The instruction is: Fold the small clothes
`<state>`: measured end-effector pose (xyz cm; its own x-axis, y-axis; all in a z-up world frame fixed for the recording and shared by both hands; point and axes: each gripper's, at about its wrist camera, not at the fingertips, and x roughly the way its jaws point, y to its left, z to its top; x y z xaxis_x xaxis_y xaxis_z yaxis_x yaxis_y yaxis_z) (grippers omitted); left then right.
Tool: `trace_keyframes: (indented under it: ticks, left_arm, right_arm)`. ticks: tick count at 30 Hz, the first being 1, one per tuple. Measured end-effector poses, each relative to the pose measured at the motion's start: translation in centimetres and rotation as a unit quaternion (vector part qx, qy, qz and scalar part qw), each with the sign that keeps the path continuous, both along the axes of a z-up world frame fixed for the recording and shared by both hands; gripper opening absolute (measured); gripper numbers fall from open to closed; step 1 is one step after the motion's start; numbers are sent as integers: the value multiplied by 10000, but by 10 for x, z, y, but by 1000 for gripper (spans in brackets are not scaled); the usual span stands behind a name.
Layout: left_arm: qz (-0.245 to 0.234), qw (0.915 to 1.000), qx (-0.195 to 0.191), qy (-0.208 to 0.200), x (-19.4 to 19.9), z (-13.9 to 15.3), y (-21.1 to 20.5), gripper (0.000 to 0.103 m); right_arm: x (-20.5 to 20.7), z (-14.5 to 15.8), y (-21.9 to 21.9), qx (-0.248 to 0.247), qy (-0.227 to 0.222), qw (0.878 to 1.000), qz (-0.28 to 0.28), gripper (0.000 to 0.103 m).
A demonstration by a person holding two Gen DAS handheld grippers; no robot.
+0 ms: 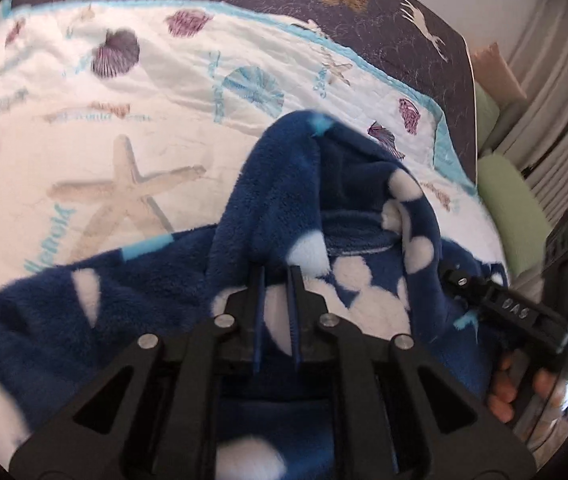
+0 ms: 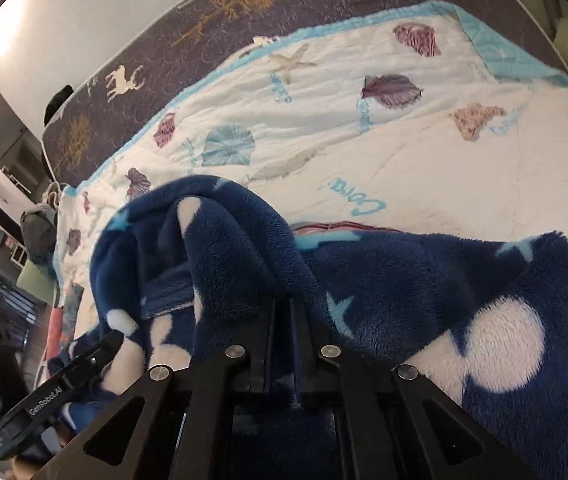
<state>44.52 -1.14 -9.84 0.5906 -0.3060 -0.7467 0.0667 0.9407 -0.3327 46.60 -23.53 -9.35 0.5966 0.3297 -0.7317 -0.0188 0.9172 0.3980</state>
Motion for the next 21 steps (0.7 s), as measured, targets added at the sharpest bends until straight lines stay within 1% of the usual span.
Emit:
trace_keyframes:
  ticks: [1,2,3,4,5,6,7,8,9,10,11,12,13,14,15,16,17,18,19,20,21]
  left_arm:
    - [-78,9998,163,-114,-11,13,-1,14]
    - [-144,9993,246,-253,-20,23,0,17]
    - [-284,9977,340,-520,-39,39,2,21]
    - [-417,9952,396,-789,-62,54,5,34]
    - [-458,9937,424,-933,-78,62,9,50]
    - [-507,9913,458,-1125,-102,71,13,57]
    - [-580,9886,491,-1299,-125,76,16,64]
    - [-628,9872,510,-1372,-136,76,16,67]
    - [-701,9876,588,-1278,-145,67,12,67]
    - [-670,9897,681,-1068,-143,58,8,67]
    - [-544,9922,872,-702,-138,41,3,67]
    - [-439,9918,1169,-283,-132,19,-3,65]
    - [-420,9892,1403,-58,-129,1,-7,62]
    - [-410,9882,1462,-199,-133,-2,-8,62]
    - [-342,9870,1540,-312,-141,4,-8,60]
    - [-291,9873,1543,-252,-148,14,-6,55]
    - [-308,9889,1431,-273,-157,28,-3,54]
    - [-391,9899,1263,-504,-172,47,1,54]
    - [-431,9886,1199,-797,-187,64,4,54]
    - [-408,9850,1206,-1165,-211,84,11,55]
    - [-359,9831,1221,-1318,-225,94,16,57]
  right_arm:
    - [-6,7,-6,58,21,10000,-28,7]
    - [-17,17,-12,173,50,9998,-61,11]
    - [-28,30,-18,293,-40,9996,-20,11]
    - [-45,44,-22,341,-210,9992,78,11]
    - [-69,61,-29,280,-437,9985,193,12]
    - [-99,76,-36,126,-655,9974,287,14]
    - [-117,82,-40,31,-728,9968,334,19]
    - [-142,87,-45,-76,-772,9961,415,23]
    - [-158,86,-48,-93,-750,9961,454,34]
    - [-168,81,-50,-65,-668,9969,420,45]
    - [-174,65,-52,-10,-398,9988,279,46]
    - [-172,51,-52,-62,-153,9997,193,46]
    - [-168,33,-51,-253,166,9995,57,41]
    - [-165,14,-53,-381,355,9986,-36,32]
    - [-172,9,-57,-321,260,9991,-85,31]
    - [-182,15,-60,-221,137,9994,-218,30]
    - [-194,24,-62,-162,211,9990,-362,31]
    - [-207,34,-62,-26,208,9992,-341,32]
    - [-221,45,-62,126,89,9997,-198,33]
    - [-241,59,-63,199,-117,9997,-42,33]
    - [-258,69,-63,160,-281,9995,13,33]
